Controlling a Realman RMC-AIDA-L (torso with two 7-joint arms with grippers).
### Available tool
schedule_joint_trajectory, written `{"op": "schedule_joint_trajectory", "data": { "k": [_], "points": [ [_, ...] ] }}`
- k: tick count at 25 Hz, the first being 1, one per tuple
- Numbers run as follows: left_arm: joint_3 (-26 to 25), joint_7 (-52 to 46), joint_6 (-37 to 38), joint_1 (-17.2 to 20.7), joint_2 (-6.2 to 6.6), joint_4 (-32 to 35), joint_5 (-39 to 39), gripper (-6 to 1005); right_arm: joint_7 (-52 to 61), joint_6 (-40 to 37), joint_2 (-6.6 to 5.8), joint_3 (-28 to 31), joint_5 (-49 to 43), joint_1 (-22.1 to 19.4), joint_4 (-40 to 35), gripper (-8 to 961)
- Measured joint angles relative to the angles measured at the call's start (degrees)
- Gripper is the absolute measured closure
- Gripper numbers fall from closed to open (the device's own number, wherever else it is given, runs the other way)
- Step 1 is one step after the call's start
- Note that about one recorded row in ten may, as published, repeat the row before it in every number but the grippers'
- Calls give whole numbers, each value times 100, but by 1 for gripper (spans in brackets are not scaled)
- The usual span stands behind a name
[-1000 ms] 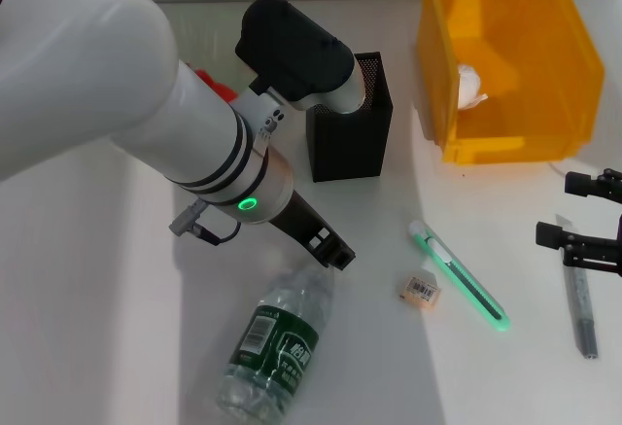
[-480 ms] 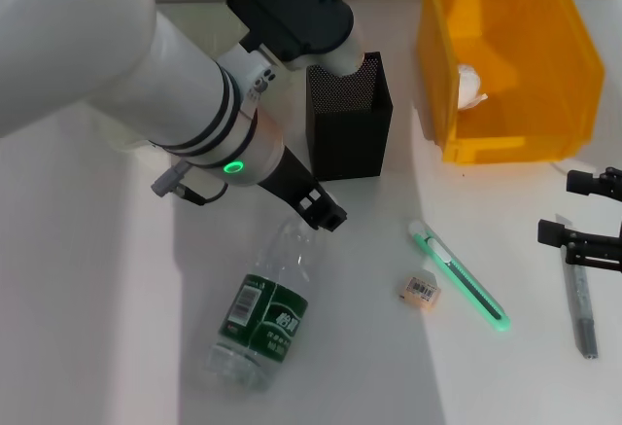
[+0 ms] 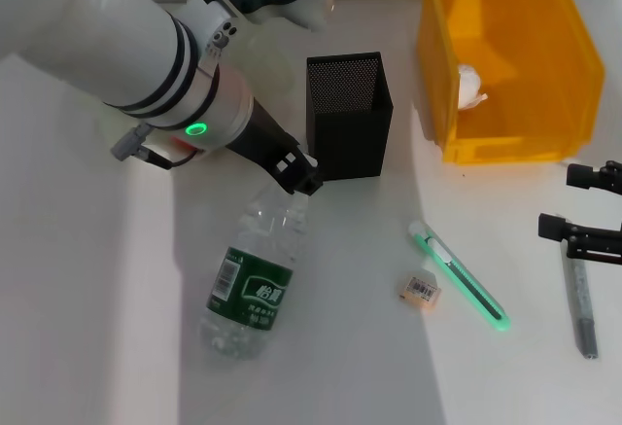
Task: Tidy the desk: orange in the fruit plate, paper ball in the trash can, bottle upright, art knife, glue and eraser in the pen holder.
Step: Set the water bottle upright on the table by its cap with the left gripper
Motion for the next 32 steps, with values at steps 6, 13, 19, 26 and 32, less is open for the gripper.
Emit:
{"op": "schedule_joint_trajectory", "data": {
  "k": [6,13,19,26,32],
  "points": [
    [-171,158,270,22,0,210,129,510,115,-10,0,0,0,27,-130,113],
    [-300,195,524,72,8,593,352,509,227,-65,0,-6,1,54,-229,113],
    [-474,220,700,125,12,874,361,510,251,-88,0,-1,1,61,-271,114],
    [-578,279,1012,145,10,1150,543,510,301,-96,0,-12,1,74,-305,114],
    [-720,279,1280,151,8,1421,705,509,311,-143,0,-4,1,83,-356,114]
  ]
}}
